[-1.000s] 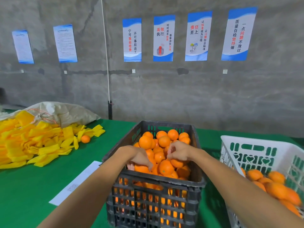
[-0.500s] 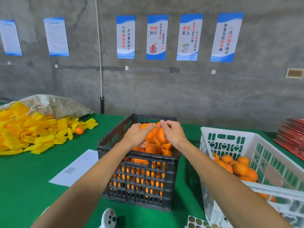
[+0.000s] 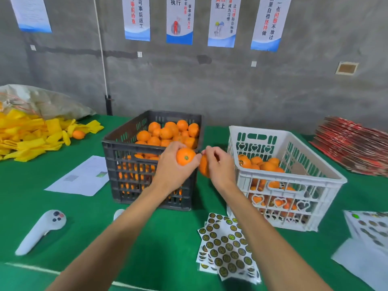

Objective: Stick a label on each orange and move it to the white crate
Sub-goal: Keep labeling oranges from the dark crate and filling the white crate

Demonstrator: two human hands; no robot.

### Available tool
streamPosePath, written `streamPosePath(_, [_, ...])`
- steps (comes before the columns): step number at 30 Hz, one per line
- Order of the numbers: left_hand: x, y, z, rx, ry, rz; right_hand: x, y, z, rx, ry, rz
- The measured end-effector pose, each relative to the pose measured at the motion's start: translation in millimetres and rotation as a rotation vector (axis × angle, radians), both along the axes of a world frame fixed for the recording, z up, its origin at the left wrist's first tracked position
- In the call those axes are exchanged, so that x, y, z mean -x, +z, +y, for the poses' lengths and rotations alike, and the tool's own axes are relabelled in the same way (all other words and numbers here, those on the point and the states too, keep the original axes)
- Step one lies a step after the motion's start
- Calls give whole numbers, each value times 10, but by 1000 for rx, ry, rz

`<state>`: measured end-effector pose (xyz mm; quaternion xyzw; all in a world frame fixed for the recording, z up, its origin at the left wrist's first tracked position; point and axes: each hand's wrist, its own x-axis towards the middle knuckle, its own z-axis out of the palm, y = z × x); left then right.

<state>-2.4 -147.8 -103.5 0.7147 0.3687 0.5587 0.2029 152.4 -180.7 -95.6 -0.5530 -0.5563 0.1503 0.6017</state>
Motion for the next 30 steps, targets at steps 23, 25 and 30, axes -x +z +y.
streamPosePath(23, [9, -1598, -277, 629, 98, -268, 257, -1596, -230, 457, 205, -240])
streamPosePath(25, [-55, -1472, -315, 604, 94, -312, 70, -1520, -234, 430, 172, -231])
streamPosePath(30, [-376, -1148, -600, 549, -76, -431, -483, -1428, -403, 435, 55, -330])
